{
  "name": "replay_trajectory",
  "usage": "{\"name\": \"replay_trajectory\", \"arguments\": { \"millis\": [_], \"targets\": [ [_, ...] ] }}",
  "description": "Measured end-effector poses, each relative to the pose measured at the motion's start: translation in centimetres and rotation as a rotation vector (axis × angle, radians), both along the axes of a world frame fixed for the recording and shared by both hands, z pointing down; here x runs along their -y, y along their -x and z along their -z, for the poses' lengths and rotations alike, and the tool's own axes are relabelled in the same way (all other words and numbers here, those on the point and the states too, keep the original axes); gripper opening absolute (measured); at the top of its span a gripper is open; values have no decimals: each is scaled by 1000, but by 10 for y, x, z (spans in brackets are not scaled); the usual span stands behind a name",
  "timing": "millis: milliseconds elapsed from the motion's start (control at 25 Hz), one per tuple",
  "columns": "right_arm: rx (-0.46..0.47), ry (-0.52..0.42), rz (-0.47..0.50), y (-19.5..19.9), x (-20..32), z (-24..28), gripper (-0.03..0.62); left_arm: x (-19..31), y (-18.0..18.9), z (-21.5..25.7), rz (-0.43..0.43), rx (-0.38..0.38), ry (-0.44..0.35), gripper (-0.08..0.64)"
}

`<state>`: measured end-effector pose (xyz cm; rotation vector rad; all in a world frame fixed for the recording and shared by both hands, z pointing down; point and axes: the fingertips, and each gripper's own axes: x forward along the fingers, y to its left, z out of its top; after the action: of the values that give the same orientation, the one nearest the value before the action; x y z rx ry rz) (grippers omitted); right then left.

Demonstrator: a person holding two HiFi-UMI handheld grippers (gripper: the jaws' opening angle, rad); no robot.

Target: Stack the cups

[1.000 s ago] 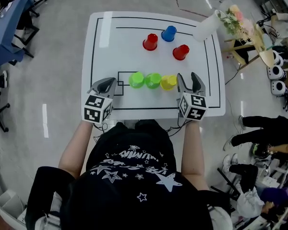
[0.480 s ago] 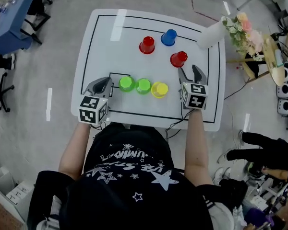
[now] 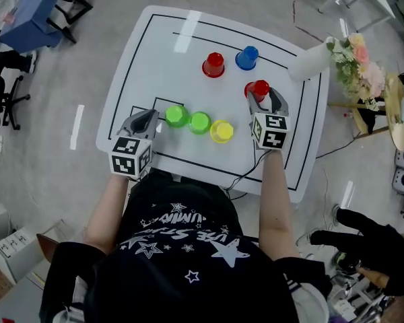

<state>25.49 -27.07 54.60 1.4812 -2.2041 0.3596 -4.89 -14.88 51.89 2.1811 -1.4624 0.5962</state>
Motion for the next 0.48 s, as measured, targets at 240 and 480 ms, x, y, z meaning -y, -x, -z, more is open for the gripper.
{"name": "replay_trajectory", "arguments": {
  "millis": [240,480],
  "targets": [
    [-12,3,22,2,0,-1,238,-4,-3,1,1,8,-6,12],
    [8,-50,23,13,-20,36,235,-5,3,6,-20,-13,-31,12]
  ]
}}
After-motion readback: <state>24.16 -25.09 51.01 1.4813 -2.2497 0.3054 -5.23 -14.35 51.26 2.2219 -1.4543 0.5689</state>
